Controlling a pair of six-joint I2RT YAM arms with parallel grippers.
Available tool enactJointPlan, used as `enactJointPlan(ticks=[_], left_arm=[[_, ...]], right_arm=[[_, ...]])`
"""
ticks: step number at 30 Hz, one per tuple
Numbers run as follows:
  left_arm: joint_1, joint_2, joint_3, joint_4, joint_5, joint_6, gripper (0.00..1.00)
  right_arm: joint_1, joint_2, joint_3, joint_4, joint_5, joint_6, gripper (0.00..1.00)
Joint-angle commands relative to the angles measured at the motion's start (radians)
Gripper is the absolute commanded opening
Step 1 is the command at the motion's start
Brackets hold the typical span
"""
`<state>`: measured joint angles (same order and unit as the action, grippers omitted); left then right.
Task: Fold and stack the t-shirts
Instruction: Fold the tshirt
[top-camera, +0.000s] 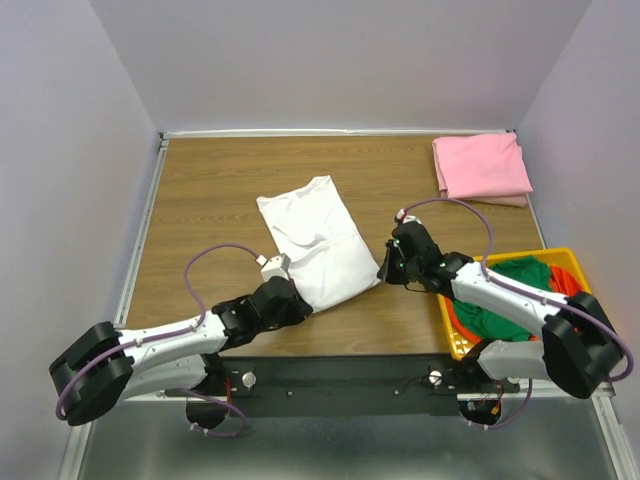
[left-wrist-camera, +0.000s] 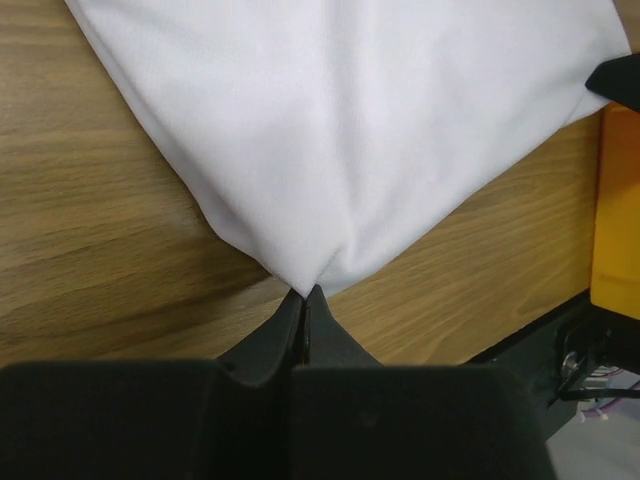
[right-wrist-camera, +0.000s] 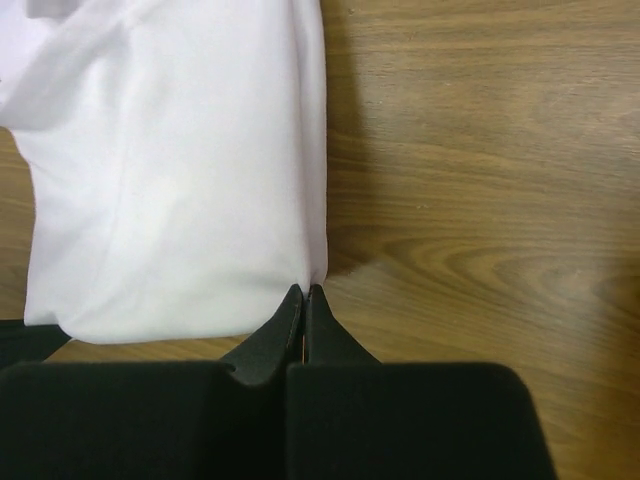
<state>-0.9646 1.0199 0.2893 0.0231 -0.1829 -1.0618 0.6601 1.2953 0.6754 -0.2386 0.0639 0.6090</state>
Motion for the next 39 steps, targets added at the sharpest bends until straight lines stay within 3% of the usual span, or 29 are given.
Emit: enactJointPlan(ticks=[1,8,12,19,26,32,39], left_arm=[[-0.008,-0.056,0.05,-0.077,-0.014,0.046,0.0],[-0.013,-0.151,0.086,-0.109,0.072,0.068,0.0],[-0.023,-0.24,0.128,-0.147,0.068,0.063,0.0],[-0.029,-0.262,0.195,-0.16,0.053,0.082,0.0],[-0.029,-0.155,0.208,0.001,0.028,0.108,0.0],[-0.002,-0.067,0.194,0.132,0.02,0.126,0.0],[0.108,0.017,0.179,0.247,0.114,0.18,0.0]], right_arm=[[0.006,-0.103,0.015,-0.12,0.066,0.015,0.0],[0.007,-0.257,0.065,-0.275,0.097,0.008,0.0],[0.006,-0.307,0.118,-0.35,0.106,0.011,0.0],[0.006,-0.343,0.219,-0.416,0.158,-0.006,0.0],[0.006,-0.262,0.296,-0.406,0.367,-0.023,0.0],[0.004,-0.119,0.363,-0.318,0.438,-0.075,0.0],[-0.008,0.05,0.496,-0.265,0.471,-0.141,0.0]])
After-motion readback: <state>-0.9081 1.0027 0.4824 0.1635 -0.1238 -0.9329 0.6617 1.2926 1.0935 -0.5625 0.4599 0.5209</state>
